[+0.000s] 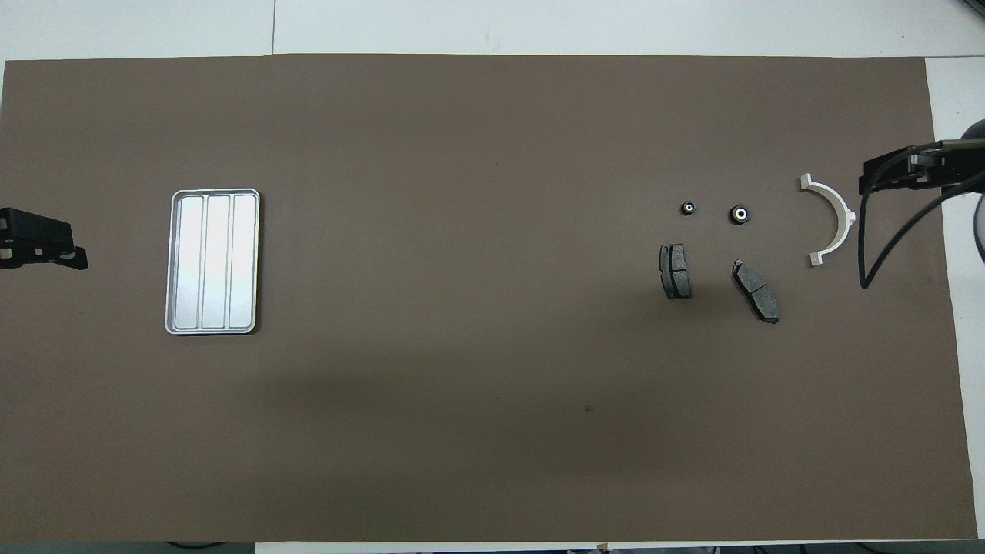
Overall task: Pick bearing gear from pile to tray
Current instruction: 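Reach the right gripper down to the black bearing gear beside the white arc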
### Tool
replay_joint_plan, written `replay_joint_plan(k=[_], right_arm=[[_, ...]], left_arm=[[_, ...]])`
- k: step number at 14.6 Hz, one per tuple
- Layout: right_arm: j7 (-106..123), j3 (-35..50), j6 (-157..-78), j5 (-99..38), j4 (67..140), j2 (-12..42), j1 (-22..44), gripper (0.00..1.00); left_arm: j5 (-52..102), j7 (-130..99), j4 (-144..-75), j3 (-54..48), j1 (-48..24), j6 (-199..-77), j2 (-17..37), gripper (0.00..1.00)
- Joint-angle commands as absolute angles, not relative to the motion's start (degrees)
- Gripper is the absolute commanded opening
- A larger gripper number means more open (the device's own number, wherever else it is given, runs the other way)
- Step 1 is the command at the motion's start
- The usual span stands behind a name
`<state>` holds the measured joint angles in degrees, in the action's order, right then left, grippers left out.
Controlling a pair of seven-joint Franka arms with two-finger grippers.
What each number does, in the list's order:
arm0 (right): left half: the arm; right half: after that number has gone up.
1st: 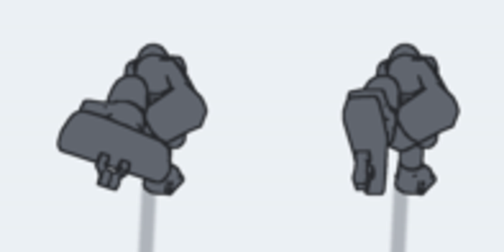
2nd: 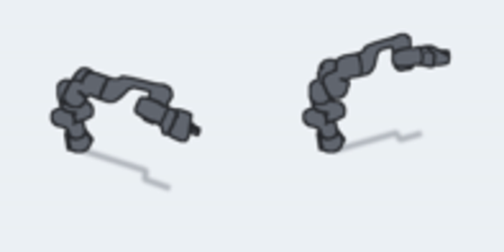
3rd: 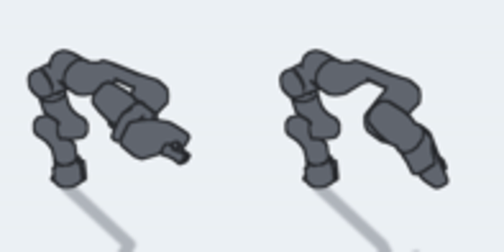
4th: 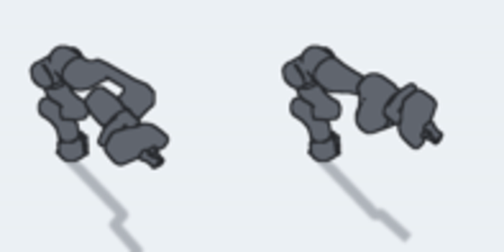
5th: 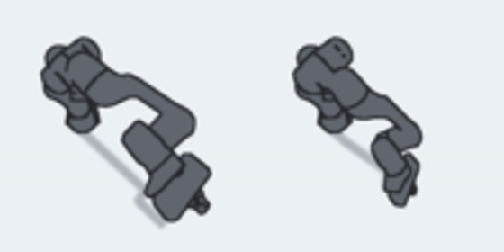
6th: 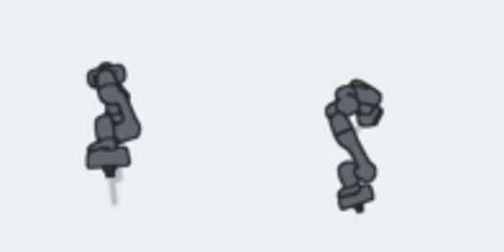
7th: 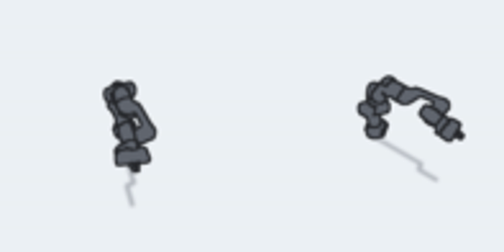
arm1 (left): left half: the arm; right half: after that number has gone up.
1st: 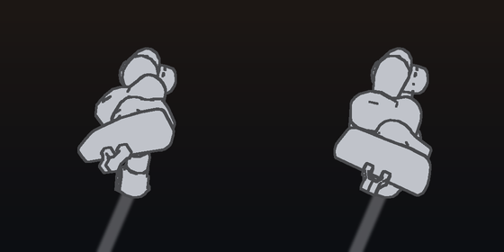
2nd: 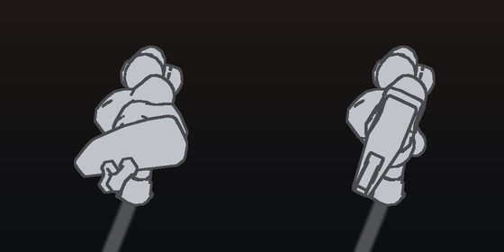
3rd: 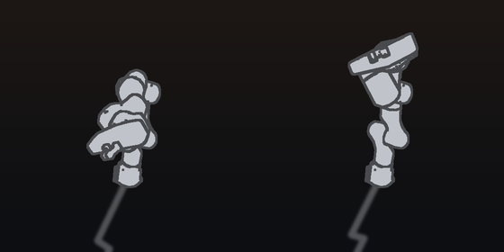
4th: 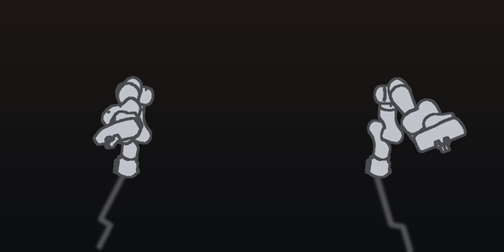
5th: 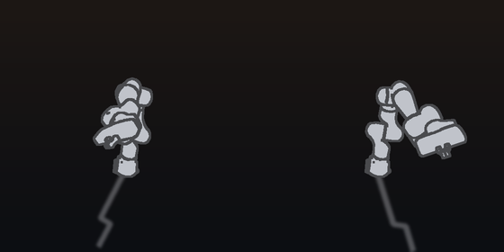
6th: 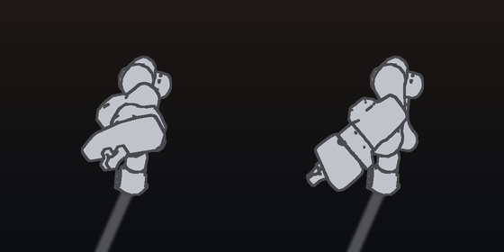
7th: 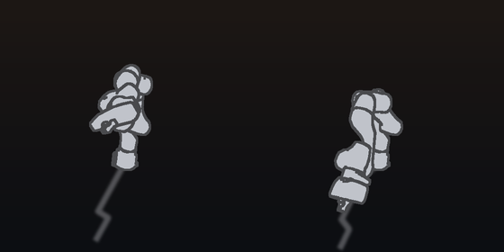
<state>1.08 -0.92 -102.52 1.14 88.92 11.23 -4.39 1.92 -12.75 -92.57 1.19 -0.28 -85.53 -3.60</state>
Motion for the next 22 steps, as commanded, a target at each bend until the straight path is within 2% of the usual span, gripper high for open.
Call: replay_joint_plan(k=[1,7,12,18,22], right_arm=[[1.9,0.1,-104.0,0.8,82.3,19.8,-5.2,0.99],[1.9,0.3,-111.3,0.9,85.6,25.1,-3.8,0.99],[1.8,0.3,-118.0,1.1,90.9,26.1,-2.9,0.96],[1.6,0.3,-119.4,1.0,91.4,28.3,-2.4,0.96],[1.2,0.4,-120.5,0.7,93.8,28.5,-1.4,0.95]], left_arm=[[1.9,-12.5,-92.0,0.7,0.3,-85.7,-3.2,1.0],[1.9,-14.5,-92.1,0.3,-0.2,-85.9,-4.5,1.0],[1.9,-14.3,-97.7,0.3,-0.1,-87.0,-7.6,1.0],[1.9,-14.1,-98.0,0.3,-0.2,-87.5,-7.7,1.0],[1.9,-18.4,-100.0,0.4,-0.3,-92.1,-8.3,1.0]])
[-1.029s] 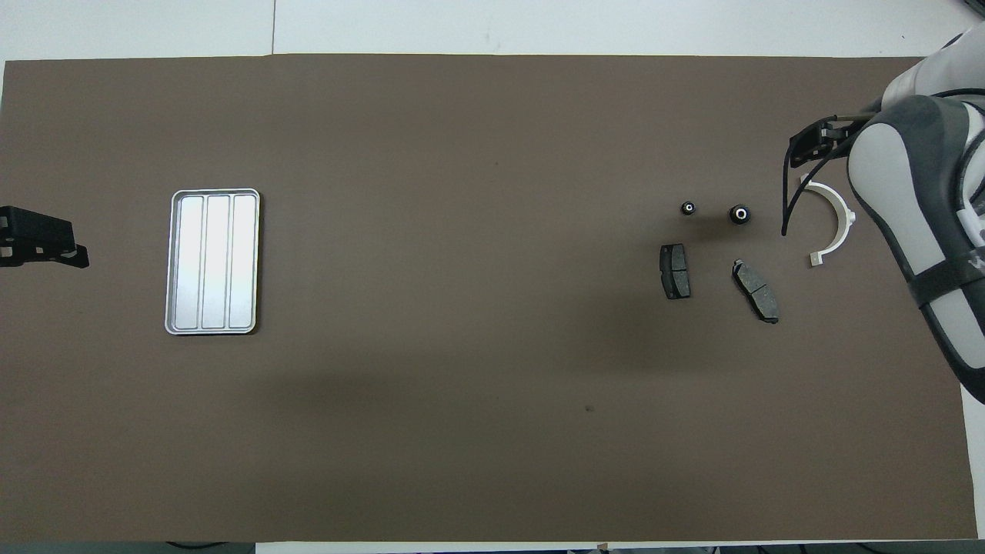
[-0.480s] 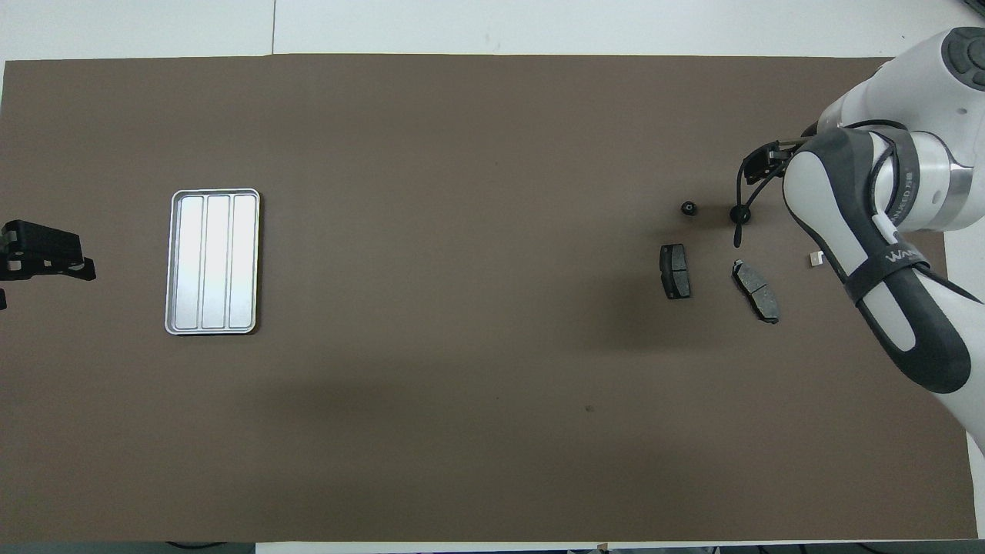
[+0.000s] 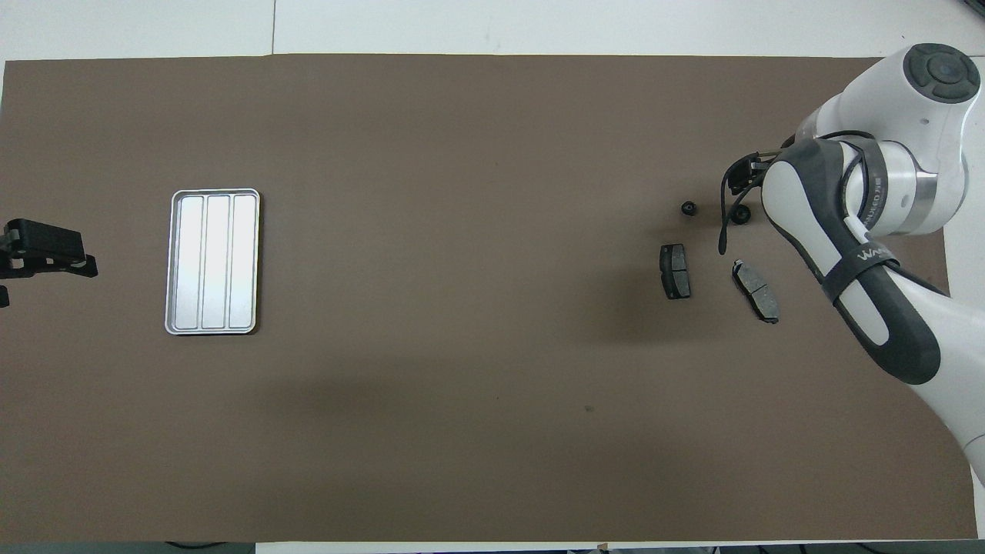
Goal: Pick bearing gear from pile to tray
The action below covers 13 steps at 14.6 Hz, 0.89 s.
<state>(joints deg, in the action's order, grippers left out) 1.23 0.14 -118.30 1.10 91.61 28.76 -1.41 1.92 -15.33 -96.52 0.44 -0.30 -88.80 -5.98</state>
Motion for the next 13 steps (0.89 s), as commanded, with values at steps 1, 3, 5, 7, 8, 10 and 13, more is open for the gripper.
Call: replay_joint_plan(k=[1,3,5,7,8,10,13], right_arm=[[1.2,0.4,-122.2,0.7,95.0,28.5,-1.4,0.95],[1.4,0.4,-124.5,0.7,96.9,28.6,-1.4,0.95],[1.4,0.4,-126.2,0.7,98.6,28.6,-1.4,0.95],[1.5,0.4,-126.2,0.7,99.3,28.7,-1.4,0.95],[1.5,0.4,-126.2,0.7,99.8,28.6,-1.4,0.95],[1.5,0.4,-126.2,0.7,100.1,28.5,-1.4,0.94],[1.8,0.4,-126.1,0.7,100.1,28.5,-1.4,0.76]], left_arm=[[1.9,-18.6,-100.5,0.3,-0.2,-92.2,-8.4,1.0],[1.9,-18.3,-102.4,0.3,-0.1,-92.5,-9.4,1.0],[1.9,-18.4,-103.6,0.3,-0.3,-92.5,-10.2,1.0],[1.9,-18.6,-103.7,0.2,-1.0,-92.5,-10.2,1.0],[1.9,-18.5,-103.6,0.2,-1.0,-92.5,-10.2,1.0],[1.9,-18.4,-103.6,0.2,-0.9,-92.7,-10.2,1.0],[1.9,-18.0,-103.9,0.2,-0.9,-94.7,-10.2,1.0]])
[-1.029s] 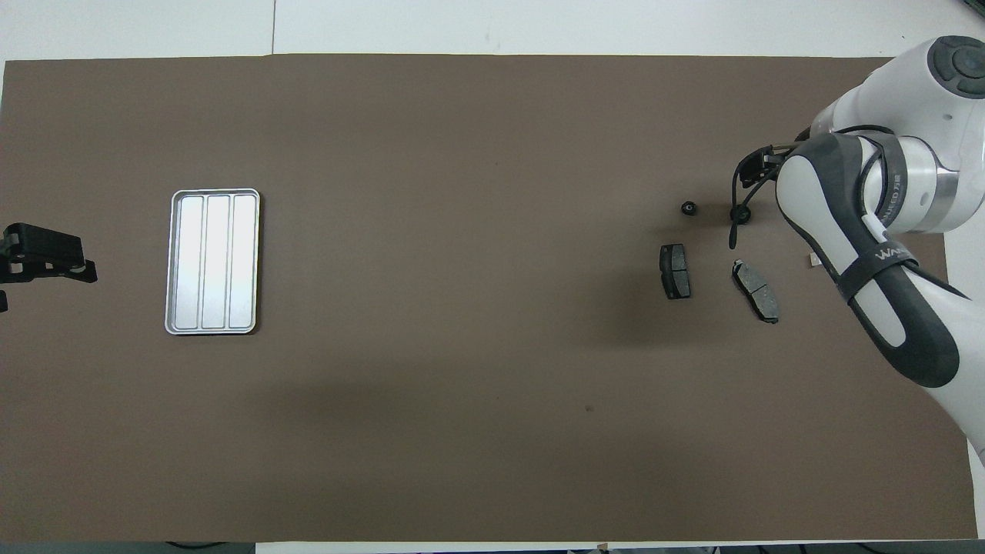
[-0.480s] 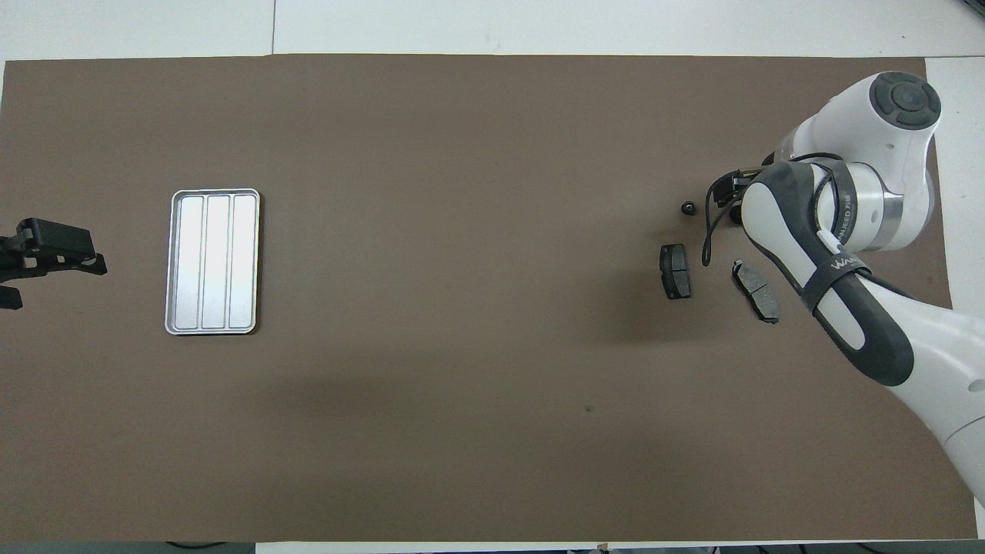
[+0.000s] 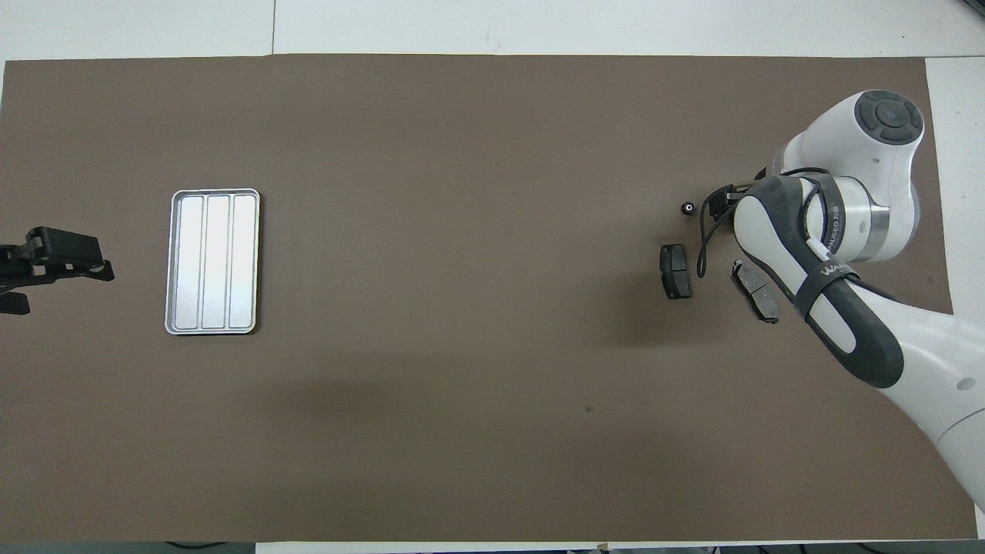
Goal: Pick bearing gear from pile to tray
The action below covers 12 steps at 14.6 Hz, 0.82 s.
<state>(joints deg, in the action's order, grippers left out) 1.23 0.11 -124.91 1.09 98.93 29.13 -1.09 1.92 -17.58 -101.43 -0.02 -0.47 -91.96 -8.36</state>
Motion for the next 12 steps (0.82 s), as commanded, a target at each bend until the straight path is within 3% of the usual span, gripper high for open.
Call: replay_joint_plan(k=[1,5,9,12], right_arm=[[1.8,0.4,-126.0,0.7,100.1,28.5,-1.4,0.67],[1.8,0.4,-125.6,0.7,99.9,28.5,-1.5,0.0],[1.4,0.4,-124.3,0.9,98.4,27.7,-1.3,0.0],[0.1,0.4,-117.5,0.9,92.2,26.5,0.2,0.0]], left_arm=[[1.9,-18.2,-103.7,0.2,-0.9,-95.1,-10.1,1.0],[2.0,-19.1,-104.2,0.2,-1.4,-95.2,-10.1,1.0],[2.2,-21.4,-104.3,0.2,-2.8,-95.1,-10.1,1.0],[2.4,-23.5,-104.3,0.1,-3.4,-95.7,-10.1,1.0]])
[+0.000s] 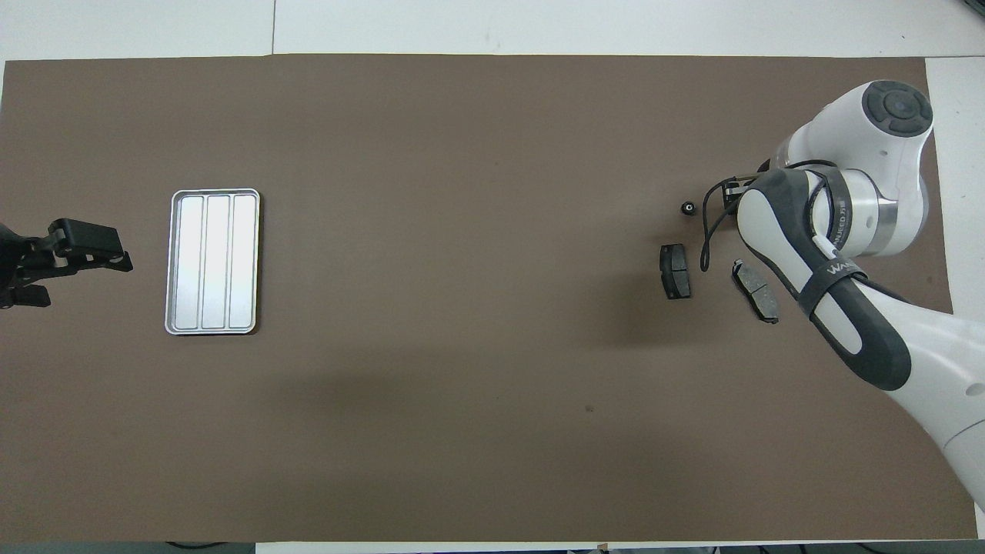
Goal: Pick bearing gear from pile to tray
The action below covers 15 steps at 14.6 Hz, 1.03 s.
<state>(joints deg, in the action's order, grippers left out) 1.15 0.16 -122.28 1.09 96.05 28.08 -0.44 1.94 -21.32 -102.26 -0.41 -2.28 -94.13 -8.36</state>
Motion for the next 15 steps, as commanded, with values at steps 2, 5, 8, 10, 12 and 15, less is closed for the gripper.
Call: replay_joint_plan(k=[2,5,8,10,12,15], right_arm=[[-2.6,0.4,-114.4,1.1,88.7,25.9,3.2,0.0],[-13.2,0.4,-110.0,0.9,84.5,25.7,9.3,0.0],[-21.9,0.4,-110.0,1.4,84.3,24.9,16.7,0.0],[-23.8,0.5,-110.7,1.1,84.5,24.6,19.8,0.0],[-26.8,0.6,-110.8,1.0,84.7,24.4,24.3,0.0],[-34.3,0.6,-114.6,0.8,86.3,25.5,30.1,0.0]], left_arm=[[2.5,-23.8,-104.2,-0.1,-3.5,-96.6,-9.6,1.0],[2.5,-27.9,-104.3,-0.1,-5.1,-98.5,-9.0,1.0],[2.5,-28.3,-104.5,-0.1,-5.0,-99.4,-8.1,1.0],[2.5,-28.3,-105.6,-0.1,-5.1,-99.5,-8.2,1.0],[2.5,-28.3,-107.1,-0.1,-5.4,-99.5,-8.3,1.0],[2.5,-28.3,-109.2,-0.1,-5.5,-99.5,-9.0,1.0]])
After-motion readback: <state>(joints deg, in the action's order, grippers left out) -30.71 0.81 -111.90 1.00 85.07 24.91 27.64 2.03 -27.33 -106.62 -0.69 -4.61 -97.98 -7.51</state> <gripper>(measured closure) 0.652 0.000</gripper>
